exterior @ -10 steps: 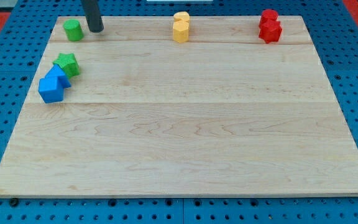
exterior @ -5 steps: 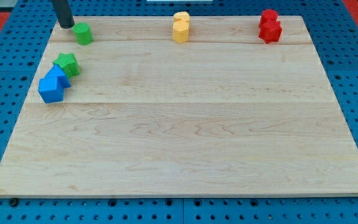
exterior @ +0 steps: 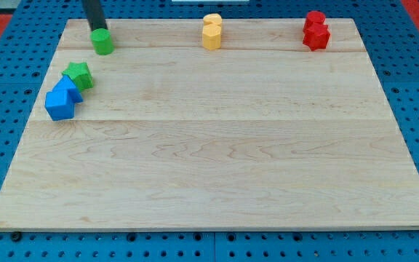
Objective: Slide the green circle above the green star
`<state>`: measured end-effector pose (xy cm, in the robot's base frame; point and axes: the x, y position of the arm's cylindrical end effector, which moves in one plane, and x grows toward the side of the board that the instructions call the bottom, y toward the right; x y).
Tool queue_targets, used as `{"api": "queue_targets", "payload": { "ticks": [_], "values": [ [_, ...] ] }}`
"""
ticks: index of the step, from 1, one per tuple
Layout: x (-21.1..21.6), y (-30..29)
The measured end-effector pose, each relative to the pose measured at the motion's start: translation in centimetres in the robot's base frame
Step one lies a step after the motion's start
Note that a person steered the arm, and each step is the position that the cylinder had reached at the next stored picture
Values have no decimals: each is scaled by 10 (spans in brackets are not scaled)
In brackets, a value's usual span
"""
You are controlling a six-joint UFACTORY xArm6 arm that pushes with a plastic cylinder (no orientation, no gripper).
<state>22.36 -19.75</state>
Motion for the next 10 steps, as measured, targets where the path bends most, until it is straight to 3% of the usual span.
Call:
{"api": "queue_targets", "payload": {
  "ticks": [7, 10],
  "values": [
    [91, 22],
    [99, 1]
  ]
}}
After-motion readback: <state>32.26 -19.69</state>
